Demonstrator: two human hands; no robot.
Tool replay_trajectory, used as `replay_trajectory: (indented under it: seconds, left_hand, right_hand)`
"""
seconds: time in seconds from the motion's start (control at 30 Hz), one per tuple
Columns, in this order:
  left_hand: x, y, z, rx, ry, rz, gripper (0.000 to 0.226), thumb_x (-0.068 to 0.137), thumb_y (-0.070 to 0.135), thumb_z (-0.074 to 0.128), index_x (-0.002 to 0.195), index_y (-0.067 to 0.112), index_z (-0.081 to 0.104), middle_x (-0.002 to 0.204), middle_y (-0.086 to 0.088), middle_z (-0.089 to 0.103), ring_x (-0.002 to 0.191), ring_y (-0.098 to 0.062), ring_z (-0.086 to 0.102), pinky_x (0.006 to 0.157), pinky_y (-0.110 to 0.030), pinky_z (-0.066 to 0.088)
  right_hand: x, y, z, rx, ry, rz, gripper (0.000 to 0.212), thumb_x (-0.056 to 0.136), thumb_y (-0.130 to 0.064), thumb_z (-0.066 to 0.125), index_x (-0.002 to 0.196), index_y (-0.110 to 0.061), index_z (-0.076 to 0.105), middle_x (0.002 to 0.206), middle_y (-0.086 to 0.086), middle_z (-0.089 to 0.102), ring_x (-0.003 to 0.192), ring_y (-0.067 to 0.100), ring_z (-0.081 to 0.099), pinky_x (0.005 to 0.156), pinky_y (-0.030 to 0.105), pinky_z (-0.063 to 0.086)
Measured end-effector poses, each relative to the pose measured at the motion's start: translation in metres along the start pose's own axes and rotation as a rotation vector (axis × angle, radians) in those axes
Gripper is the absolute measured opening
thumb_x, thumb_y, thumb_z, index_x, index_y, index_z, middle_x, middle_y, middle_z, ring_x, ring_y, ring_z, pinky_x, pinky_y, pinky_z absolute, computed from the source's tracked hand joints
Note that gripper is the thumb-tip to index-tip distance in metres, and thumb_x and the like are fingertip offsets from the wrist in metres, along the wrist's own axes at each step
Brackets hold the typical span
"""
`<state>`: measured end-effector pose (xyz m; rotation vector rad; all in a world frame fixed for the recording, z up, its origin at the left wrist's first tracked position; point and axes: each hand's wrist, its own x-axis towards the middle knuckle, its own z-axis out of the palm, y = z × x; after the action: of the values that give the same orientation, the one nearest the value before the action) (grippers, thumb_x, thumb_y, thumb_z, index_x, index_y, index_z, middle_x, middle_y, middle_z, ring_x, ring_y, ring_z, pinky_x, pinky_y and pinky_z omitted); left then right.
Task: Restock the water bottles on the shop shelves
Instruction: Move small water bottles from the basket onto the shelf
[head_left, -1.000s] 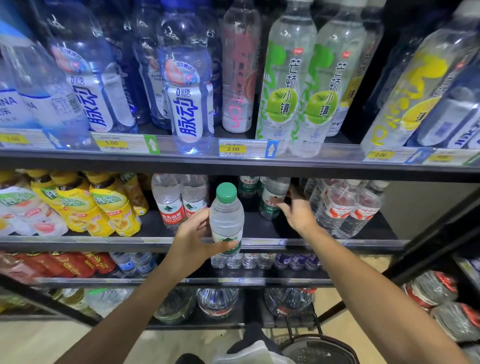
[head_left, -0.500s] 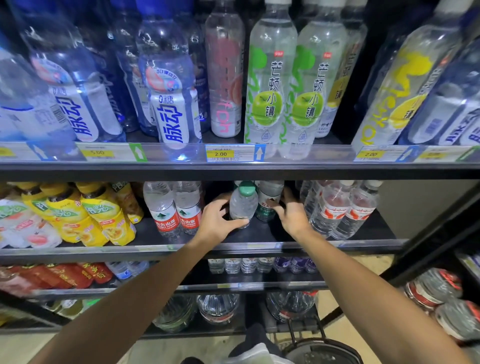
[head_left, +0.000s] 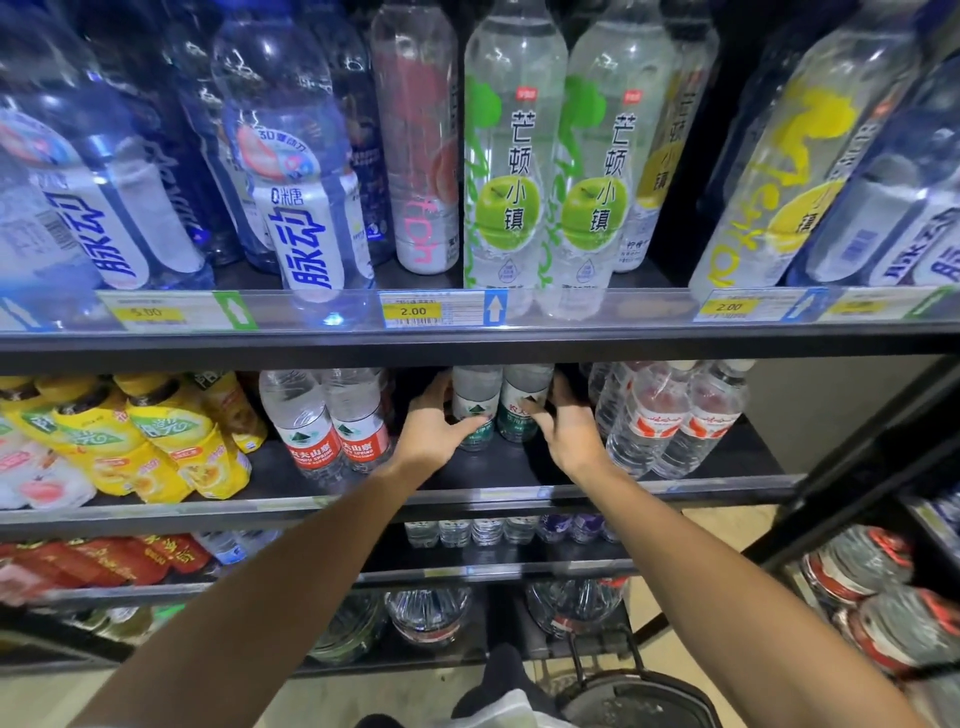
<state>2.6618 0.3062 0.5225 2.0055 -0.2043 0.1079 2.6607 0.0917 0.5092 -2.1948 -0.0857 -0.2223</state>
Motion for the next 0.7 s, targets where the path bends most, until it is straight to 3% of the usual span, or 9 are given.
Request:
replay_trajectory:
  seconds: [0.17, 0.3, 0.4, 0.57, 0.63, 0.7]
  left_hand:
    - [-0.006, 0.001, 0.003, 0.119, -0.035, -0.043, 0.079, 0.084, 0.022, 0.082, 0.149, 0.015, 0.039, 0.145, -0.006, 0.056, 0.132, -0.022, 0.054, 0.111, -0.041, 0.046]
    - [-0.008, -0.004, 0.014, 0.207, -0.089, -0.149, 0.075, 0.085, 0.015, 0.080, 0.147, 0.004, 0.038, 0.140, -0.019, 0.056, 0.128, -0.034, 0.056, 0.105, -0.046, 0.048]
    - [-0.010, -0.016, 0.018, 0.234, -0.083, -0.236, 0.051, 0.093, 0.019, 0.072, 0.134, -0.004, 0.050, 0.128, -0.026, 0.059, 0.122, -0.038, 0.057, 0.104, -0.046, 0.048]
    - [-0.003, -0.024, 0.013, 0.175, -0.072, -0.254, 0.060, 0.092, 0.025, 0.072, 0.145, 0.011, 0.047, 0.123, -0.024, 0.060, 0.114, -0.033, 0.060, 0.104, -0.045, 0.050]
    - [0.003, -0.027, 0.013, 0.193, -0.068, -0.261, 0.061, 0.093, 0.027, 0.072, 0.145, 0.009, 0.047, 0.121, -0.023, 0.064, 0.111, -0.036, 0.062, 0.102, -0.043, 0.049]
    - [0.008, -0.028, 0.015, 0.213, -0.035, -0.260, 0.065, 0.092, 0.025, 0.073, 0.148, 0.008, 0.044, 0.131, -0.021, 0.060, 0.120, -0.038, 0.055, 0.102, -0.035, 0.043]
  right_hand:
    - [-0.003, -0.007, -0.001, -0.021, 0.014, -0.055, 0.063, 0.099, -0.009, 0.065, 0.154, -0.010, 0.034, 0.137, 0.011, 0.059, 0.116, 0.011, 0.053, 0.102, 0.033, 0.046]
    - [-0.003, -0.005, -0.001, -0.017, -0.078, 0.006, 0.067, 0.099, -0.023, 0.067, 0.153, -0.009, 0.030, 0.136, 0.010, 0.063, 0.123, 0.022, 0.061, 0.098, 0.028, 0.045]
    - [-0.002, -0.001, 0.004, -0.037, -0.108, 0.097, 0.063, 0.099, -0.033, 0.066, 0.149, -0.008, 0.035, 0.134, 0.011, 0.066, 0.122, 0.027, 0.063, 0.094, 0.029, 0.048]
    - [0.003, 0.007, 0.014, -0.193, -0.112, 0.191, 0.048, 0.103, -0.038, 0.056, 0.139, -0.008, 0.043, 0.121, 0.020, 0.070, 0.107, 0.042, 0.066, 0.086, 0.043, 0.054]
    - [0.008, 0.007, 0.016, -0.194, -0.125, 0.196, 0.049, 0.104, -0.036, 0.054, 0.144, -0.012, 0.039, 0.123, 0.020, 0.068, 0.105, 0.040, 0.066, 0.086, 0.042, 0.053]
    - [0.013, 0.006, 0.017, -0.163, -0.138, 0.196, 0.051, 0.105, -0.036, 0.053, 0.148, -0.015, 0.035, 0.127, 0.018, 0.065, 0.103, 0.034, 0.064, 0.087, 0.039, 0.050]
